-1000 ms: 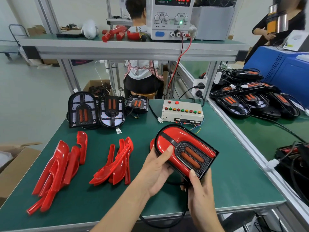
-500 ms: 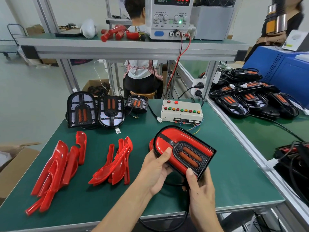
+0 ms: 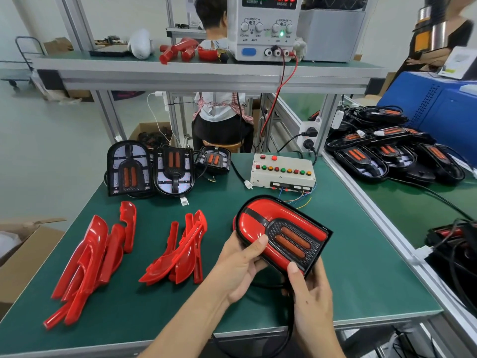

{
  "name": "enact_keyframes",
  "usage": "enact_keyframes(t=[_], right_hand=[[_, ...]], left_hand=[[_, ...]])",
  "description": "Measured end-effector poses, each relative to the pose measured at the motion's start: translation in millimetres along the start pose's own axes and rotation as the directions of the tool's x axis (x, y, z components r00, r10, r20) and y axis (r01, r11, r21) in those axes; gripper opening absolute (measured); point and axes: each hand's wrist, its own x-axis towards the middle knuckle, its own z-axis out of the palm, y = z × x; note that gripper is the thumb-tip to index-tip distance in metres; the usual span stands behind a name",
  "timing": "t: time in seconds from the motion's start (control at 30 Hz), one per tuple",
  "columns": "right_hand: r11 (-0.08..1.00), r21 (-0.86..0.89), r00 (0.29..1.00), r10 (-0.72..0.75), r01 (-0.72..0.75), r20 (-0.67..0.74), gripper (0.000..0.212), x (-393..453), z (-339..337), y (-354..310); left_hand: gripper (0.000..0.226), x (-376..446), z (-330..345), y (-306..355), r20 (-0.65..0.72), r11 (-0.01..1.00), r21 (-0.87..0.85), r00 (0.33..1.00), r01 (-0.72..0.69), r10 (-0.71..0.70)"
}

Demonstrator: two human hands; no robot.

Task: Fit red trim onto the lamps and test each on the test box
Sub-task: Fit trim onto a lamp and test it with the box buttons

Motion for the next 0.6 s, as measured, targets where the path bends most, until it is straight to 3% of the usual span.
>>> enact_keyframes(t=[0.17,0.33,0.6], right_hand=[[1.0,0.002,1.0,0.0,0.0,-0.007,0.059,-2.2,-0.3,-6.1],[0.999,0.03,0.999,0.023,-0.022,-0.03,0.042,0.5,-1.6,-10.8],[0.999,0.044,0.999,0.027,-0.027,0.017,0.05,-2.7,-1.6,-6.4]], left_hand=[[0.047,4.1,5.9,-1.1,-0.021,0.996,0.068,0.998,-0.056,0.057],[0.049,4.7,9.9,2.5,0.025,0.998,0.065,1.0,-0.014,0.013],[0.047,0.7,10.6,3.7,-0.013,0.978,0.186,0.995,-0.098,0.102]])
